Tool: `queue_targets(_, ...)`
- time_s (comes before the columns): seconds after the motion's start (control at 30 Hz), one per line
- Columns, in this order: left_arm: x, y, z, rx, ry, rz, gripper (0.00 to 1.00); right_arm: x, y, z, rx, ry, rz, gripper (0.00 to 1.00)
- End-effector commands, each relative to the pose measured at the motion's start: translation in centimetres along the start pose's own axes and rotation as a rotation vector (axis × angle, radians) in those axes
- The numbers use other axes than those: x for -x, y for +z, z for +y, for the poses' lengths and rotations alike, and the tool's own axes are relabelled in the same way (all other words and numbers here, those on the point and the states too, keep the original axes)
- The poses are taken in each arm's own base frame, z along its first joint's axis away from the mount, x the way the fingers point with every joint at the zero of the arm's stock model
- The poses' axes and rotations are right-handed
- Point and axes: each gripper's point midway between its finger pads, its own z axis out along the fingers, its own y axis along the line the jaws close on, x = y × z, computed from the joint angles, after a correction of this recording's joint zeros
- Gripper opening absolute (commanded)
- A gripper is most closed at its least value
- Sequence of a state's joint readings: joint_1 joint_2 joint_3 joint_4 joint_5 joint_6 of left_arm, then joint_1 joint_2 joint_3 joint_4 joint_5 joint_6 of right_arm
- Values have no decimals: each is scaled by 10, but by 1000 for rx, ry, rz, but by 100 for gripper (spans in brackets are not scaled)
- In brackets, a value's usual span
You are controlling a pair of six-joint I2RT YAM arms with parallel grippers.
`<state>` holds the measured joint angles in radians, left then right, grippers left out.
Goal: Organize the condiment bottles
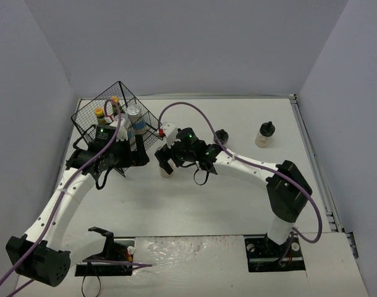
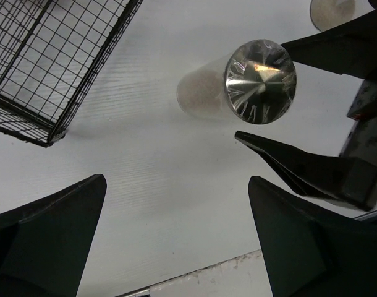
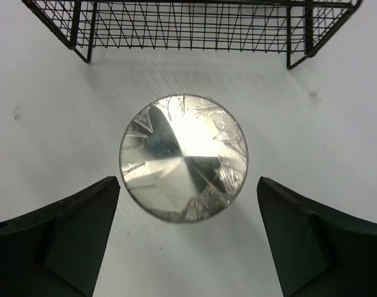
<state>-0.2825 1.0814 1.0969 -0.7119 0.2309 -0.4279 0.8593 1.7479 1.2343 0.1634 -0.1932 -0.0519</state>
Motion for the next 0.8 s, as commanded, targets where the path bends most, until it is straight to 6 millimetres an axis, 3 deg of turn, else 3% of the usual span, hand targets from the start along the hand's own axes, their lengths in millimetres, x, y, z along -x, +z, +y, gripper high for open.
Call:
queue_targets(0.0, 34, -2, -17, -23, 1, -108, 97, 65, -55, 3, -34, 9, -183, 97)
queue_targets(0.1, 40, 3, -27, -41, 4, -123, 97, 58, -79, -1, -69, 22, -174, 100)
queue_targets(0.2, 43, 14, -37, -49, 15, -117, 97, 38, -103, -14, -147, 44, -156, 100)
queue_targets(0.27, 45, 17, -51, -72, 37, -117, 97, 12, -109, -27, -200, 110, -123, 100)
queue_targets(0.33, 47, 25, -62, -80, 62, -104, 97, -3, -122, -33, -221, 164, -127, 100)
queue_targets(0.57, 47, 53, -92, -63, 138, -73, 97, -18, -164, -65, -366, 295, -201, 100)
queue_targets(0.67, 41, 70, -95, -23, 154, -38, 97, -24, -175, -72, -392, 320, -212, 100)
queue_targets(0.77, 33, 81, -85, 66, 179, -5, 97, -25, -183, -77, -416, 329, -225, 100)
